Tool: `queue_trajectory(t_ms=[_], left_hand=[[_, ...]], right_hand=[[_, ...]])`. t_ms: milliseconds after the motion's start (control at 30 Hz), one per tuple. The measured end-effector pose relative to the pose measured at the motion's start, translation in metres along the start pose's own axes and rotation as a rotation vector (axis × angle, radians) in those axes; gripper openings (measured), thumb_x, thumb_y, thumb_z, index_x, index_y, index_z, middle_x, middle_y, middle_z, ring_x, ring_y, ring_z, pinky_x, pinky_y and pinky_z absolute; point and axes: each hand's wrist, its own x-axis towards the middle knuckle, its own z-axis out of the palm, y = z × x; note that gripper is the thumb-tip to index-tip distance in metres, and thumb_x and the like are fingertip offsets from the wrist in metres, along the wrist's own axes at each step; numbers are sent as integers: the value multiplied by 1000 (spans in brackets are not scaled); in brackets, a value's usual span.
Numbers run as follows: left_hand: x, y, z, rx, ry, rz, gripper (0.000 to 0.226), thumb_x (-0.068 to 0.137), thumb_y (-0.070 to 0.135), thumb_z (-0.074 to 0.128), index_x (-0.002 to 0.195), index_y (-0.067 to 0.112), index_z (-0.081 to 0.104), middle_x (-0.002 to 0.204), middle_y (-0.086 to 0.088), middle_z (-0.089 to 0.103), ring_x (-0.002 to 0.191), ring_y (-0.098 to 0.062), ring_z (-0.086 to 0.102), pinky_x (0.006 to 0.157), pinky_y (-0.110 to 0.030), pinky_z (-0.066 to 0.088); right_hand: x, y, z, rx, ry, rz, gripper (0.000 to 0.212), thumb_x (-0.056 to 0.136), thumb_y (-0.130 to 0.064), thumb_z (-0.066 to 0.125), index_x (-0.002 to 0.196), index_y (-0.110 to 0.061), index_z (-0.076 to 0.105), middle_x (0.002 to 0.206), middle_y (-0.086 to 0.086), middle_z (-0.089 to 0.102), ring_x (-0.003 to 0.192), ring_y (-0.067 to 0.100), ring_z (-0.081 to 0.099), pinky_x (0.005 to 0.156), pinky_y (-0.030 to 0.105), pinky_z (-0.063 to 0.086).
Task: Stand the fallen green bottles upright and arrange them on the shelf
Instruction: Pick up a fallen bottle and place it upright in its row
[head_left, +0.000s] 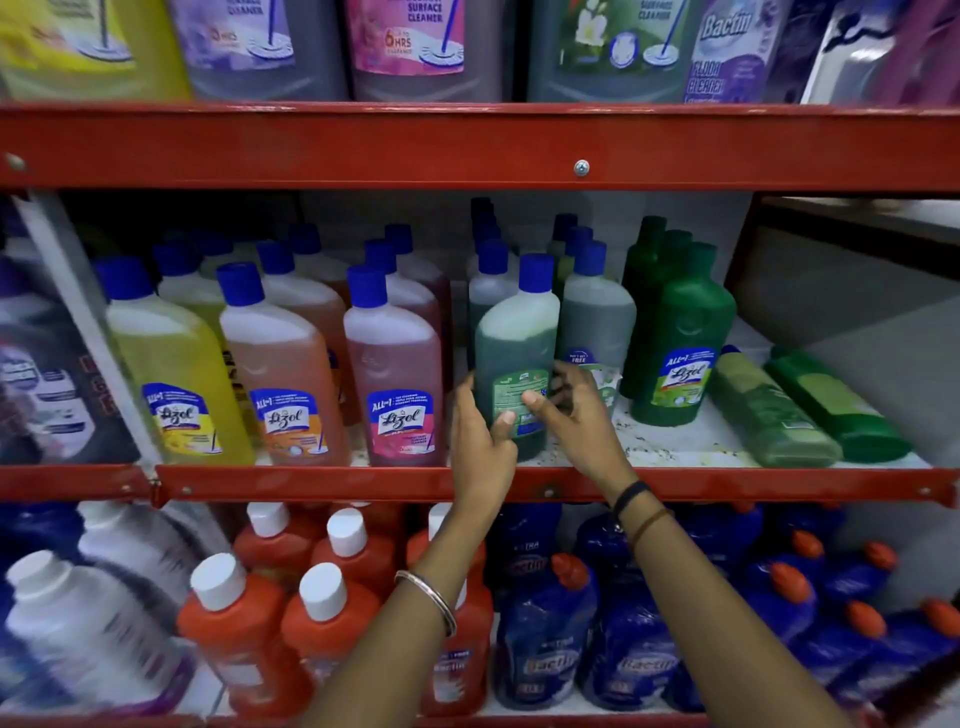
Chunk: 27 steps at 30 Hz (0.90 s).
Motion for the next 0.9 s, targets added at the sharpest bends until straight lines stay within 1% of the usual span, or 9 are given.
queue_trajectory(t_ms=[100,233,333,467,500,567,600,733,900], left_hand=[[-5,2,2,-27,31,11,47,79,8,64,119,17,40,119,-7,56,109,-22,56,94,-41,49],[-21,11,8,-3,83,133,40,74,-7,60,107,4,42,110,-6,46,99,-11,46,87,-5,37],[-29,7,4,-37,-14,185,43,67,-14,43,105,6,43,110,-2,40,102,-2,43,93,-11,39],[-7,0,-3,-22,-12,64,48,71,-14,45,113,9,47,115,0,42,113,-18,48,101,-34,44],[-1,3,-4,-2,-45,11,55,72,-13,47,122,9,43,121,-4,42,117,-23,47,100,-29,45],[9,12,-3,10,-135,-101,62,75,-12,46,133,6,34,127,-13,44,113,-24,48,80,-9,46],[12,15,-3,17,-156,-128,61,76,-12,46,133,5,33,126,-16,47,110,-25,50,74,-10,47],[12,13,-4,113,-102,-135,62,72,-7,50,130,3,32,126,-20,46,118,-34,46,99,-44,43],[1,14,-4,281,-175,-108,81,80,-4,45,145,3,-2,146,-20,19,138,-34,19,115,-42,21]], right_hand=[[-2,1,-4,-2,37,19,46,81,-32,68,118,-13,48,109,7,58,97,20,60,73,17,48],[-2,-3,1,-29,-41,4,54,77,-48,67,119,-17,53,117,-1,54,100,5,59,81,12,50],[2,-6,7,-57,-36,-12,57,65,-68,67,105,-27,61,106,3,63,98,15,63,83,36,56],[5,-14,2,82,-32,29,45,73,-30,76,110,-17,54,103,-2,67,95,10,66,83,27,54],[6,-12,-1,142,-79,38,46,75,-23,75,114,-14,51,107,1,67,100,12,66,86,27,54],[9,-9,-7,250,-182,46,44,81,-14,69,120,-9,49,116,7,64,107,15,64,87,23,53],[12,-7,-9,256,-209,43,41,84,-12,66,121,-7,50,119,9,63,107,15,63,85,21,53],[29,-6,-12,141,-229,32,34,84,-27,65,115,-13,60,116,9,63,104,21,64,85,33,55],[30,-10,-12,75,-199,37,30,85,-19,64,112,-6,59,89,-7,63,83,13,64,71,30,57]])
